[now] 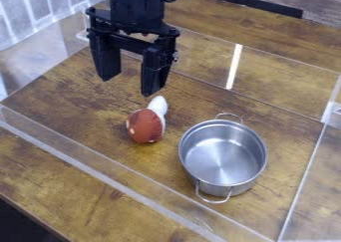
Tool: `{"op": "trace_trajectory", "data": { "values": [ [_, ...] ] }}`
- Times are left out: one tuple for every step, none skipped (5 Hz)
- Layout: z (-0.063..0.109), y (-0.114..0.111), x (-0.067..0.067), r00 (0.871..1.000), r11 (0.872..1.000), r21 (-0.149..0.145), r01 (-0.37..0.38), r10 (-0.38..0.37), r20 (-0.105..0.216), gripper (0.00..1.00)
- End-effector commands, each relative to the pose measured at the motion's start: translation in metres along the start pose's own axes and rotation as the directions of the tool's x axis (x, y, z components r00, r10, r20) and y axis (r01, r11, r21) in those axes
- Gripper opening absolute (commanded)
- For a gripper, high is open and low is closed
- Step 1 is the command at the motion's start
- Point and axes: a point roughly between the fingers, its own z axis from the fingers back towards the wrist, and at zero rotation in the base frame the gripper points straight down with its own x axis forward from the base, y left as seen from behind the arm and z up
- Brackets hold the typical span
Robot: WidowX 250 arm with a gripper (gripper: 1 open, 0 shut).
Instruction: Put the mushroom in the silver pot
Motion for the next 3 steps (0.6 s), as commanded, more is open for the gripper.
{"op": "trace_trajectory", "data": {
  "values": [
    [-0.005, -0.001, 0.005, 1.0, 1.0, -0.004, -0.008, 0.008, 0.006, 1.0],
    [-0.012, -0.007, 0.007, 1.0, 1.0, -0.009, 0.016, -0.016, 0.019, 1.0],
    [-0.016, -0.012, 0.007, 0.999, 0.999, -0.011, 0.041, -0.041, 0.026, 1.0]
  ]
}}
